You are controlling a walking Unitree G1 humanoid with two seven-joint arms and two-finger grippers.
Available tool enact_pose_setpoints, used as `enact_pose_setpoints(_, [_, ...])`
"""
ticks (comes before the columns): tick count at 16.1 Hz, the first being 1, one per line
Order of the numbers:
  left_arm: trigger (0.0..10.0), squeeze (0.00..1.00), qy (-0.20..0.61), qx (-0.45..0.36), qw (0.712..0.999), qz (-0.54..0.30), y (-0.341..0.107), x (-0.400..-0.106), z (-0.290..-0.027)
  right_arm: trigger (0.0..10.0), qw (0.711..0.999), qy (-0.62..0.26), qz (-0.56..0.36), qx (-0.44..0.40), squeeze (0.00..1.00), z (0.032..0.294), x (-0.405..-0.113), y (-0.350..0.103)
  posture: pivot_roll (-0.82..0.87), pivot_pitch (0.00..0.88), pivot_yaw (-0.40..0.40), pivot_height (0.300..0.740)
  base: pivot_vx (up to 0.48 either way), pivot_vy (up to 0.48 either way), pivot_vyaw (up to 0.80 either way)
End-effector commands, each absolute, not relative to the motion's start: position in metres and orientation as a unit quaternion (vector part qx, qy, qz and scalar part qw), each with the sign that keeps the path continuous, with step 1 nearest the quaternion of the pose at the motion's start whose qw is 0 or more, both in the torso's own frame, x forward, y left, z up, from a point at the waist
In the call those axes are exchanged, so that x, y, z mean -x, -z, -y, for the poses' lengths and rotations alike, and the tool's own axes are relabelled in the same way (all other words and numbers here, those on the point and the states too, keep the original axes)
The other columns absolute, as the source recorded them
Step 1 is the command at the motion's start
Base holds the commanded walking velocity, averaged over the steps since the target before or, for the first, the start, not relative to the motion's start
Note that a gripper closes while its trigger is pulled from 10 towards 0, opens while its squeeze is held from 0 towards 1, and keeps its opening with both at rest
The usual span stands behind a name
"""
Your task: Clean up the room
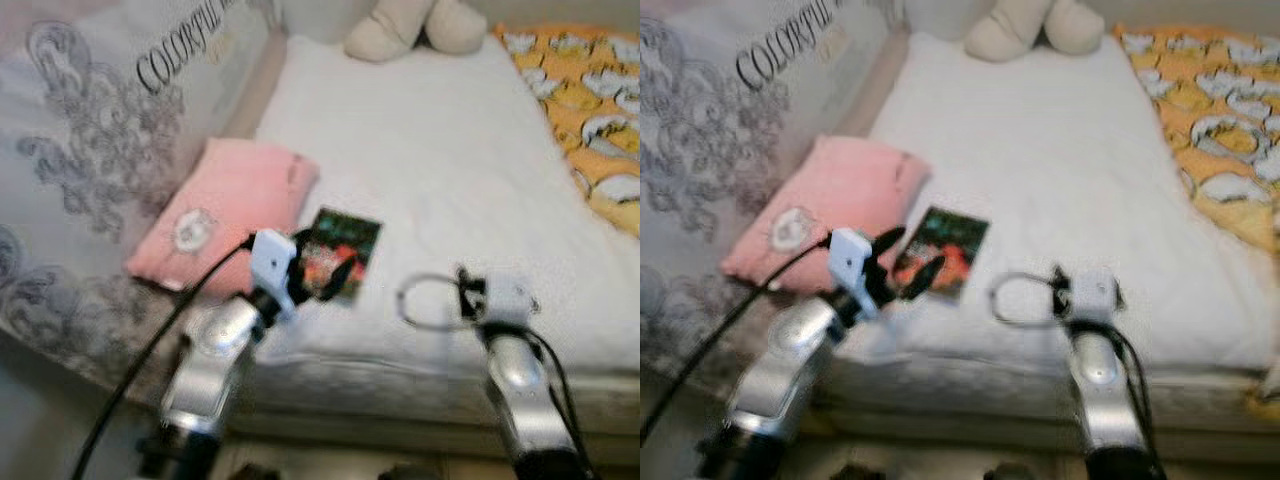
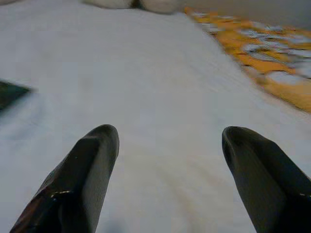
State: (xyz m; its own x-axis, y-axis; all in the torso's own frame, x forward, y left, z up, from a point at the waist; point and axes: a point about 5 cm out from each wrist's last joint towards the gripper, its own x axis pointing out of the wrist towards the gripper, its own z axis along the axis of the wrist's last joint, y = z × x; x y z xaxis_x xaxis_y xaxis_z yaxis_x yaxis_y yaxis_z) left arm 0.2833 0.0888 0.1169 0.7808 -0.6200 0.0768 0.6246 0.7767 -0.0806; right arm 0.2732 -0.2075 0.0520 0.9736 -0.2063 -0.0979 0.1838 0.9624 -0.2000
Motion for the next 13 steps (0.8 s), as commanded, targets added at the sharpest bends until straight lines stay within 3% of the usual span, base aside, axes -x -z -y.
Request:
enact_pose_setpoints(1, [10.0,0.0,0.283,0.079,0.956,0.009,-0.114,-0.29,-0.106,10.0,0.99,0.09,-0.054,0.094,0.0,0.203,-0.275,-0.056,-0.15,0.0,0.08,0.723,0.0,-0.458,0.0])
enact_pose_setpoints(3, [10.0,0.0,0.25,0.098,0.963,0.009,-0.113,-0.294,-0.109,10.0,0.99,0.085,-0.053,0.096,0.0,0.201,-0.278,-0.057,-0.16,0.0,0.079,0.723,0.0,-0.458,0.0])
enact_pose_setpoints(11, [10.0,0.0,0.26,0.056,0.964,0.022,-0.111,-0.29,-0.102,10.0,0.991,0.051,-0.059,0.111,0.0,0.194,-0.289,-0.06,-0.14,0.0,0.065,0.723,0.0,-0.458,0.0])
enact_pose_setpoints(13, [10.0,0.0,0.268,0.041,0.962,0.025,-0.111,-0.289,-0.1,10.0,0.991,0.04,-0.057,0.11,0.0,0.19,-0.289,-0.059,-0.14,0.0,0.066,0.723,0.0,-0.458,-0.76])
